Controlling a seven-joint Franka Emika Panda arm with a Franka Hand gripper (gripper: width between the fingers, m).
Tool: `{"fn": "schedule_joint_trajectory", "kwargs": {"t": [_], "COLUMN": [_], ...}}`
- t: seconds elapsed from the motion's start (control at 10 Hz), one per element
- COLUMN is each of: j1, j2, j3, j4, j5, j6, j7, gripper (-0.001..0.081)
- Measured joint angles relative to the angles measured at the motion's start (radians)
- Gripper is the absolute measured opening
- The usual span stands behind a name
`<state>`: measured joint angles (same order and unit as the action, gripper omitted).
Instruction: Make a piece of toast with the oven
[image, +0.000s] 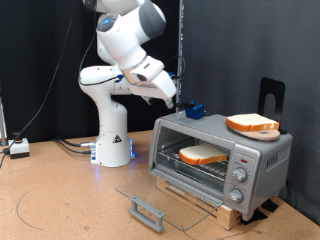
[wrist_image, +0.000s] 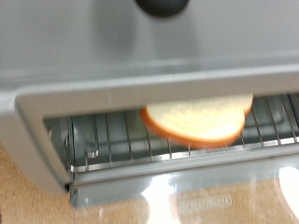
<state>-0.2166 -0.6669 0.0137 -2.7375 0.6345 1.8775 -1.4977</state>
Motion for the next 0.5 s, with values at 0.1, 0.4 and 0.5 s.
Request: {"fn": "schedule_joint_trajectory", "kwargs": {"t": [0.1,0.4,0.5], "j1": [-0.015,-0.055,-0.063], "j2": [0.015,0.066,0.090], "j3": [-0.026,-0.088,-0.105], "j4": [0.013,0.066,0.082], "j5": [-0.025,-0.111,-0.120], "j6": [-0.004,-0.033,-0.033], "j7": [-0.018,-0.060,-0.083], "gripper": [0.0809,0.0809,0.0809]}}
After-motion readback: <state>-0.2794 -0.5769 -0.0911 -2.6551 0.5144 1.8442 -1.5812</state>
